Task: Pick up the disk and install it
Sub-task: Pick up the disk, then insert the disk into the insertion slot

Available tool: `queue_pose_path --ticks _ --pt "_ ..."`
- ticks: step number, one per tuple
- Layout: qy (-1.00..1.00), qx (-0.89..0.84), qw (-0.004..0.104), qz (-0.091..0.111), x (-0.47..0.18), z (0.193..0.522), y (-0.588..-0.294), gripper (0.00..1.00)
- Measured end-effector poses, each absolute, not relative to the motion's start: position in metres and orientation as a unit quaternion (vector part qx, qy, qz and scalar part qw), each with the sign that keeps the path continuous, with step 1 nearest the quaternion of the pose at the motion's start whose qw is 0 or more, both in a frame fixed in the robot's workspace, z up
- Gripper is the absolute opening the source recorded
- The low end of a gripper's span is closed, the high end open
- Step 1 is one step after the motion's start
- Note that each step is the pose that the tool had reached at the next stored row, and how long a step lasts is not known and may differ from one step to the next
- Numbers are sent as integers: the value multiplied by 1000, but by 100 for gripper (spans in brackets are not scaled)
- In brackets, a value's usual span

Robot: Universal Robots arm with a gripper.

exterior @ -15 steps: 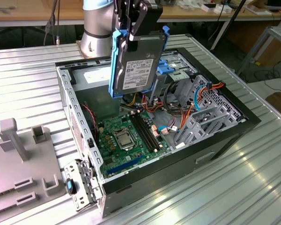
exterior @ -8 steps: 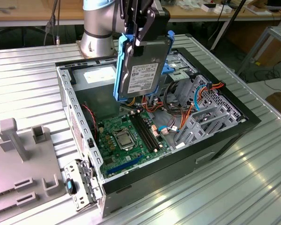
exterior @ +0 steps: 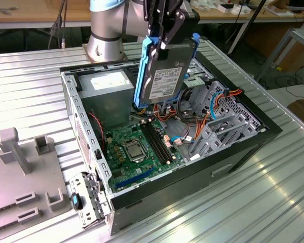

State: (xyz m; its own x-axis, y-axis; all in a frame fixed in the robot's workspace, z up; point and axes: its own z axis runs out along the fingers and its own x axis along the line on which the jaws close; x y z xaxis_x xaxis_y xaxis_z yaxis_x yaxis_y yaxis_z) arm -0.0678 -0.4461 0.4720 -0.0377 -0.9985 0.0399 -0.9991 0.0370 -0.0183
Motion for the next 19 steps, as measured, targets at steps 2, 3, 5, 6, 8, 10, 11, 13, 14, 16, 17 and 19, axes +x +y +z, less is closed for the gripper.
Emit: queue_pose_path --ticks 2,3,5,6,8,10,11,13,14,16,17,19 --pt "-720 693 8 21 -68 472 -451 37" --pt "-721 693 8 20 -68 472 -453 37" --pt "-722 692 8 20 -68 471 -459 37" --pt "-722 692 8 20 -67 471 -460 37" --pt "-722 692 8 20 -67 471 -460 37" --pt "-722 692 8 20 -67 471 -461 37" --pt "-722 692 8 20 -67 471 -461 37" --pt "-722 692 8 20 -67 471 -461 37" --pt "-722 692 8 20 -67 471 -461 37" --pt "-722 692 8 20 -67 471 -461 37" --pt "-722 692 8 20 -67 471 -461 37" --pt "-722 692 8 20 -67 471 -461 37"
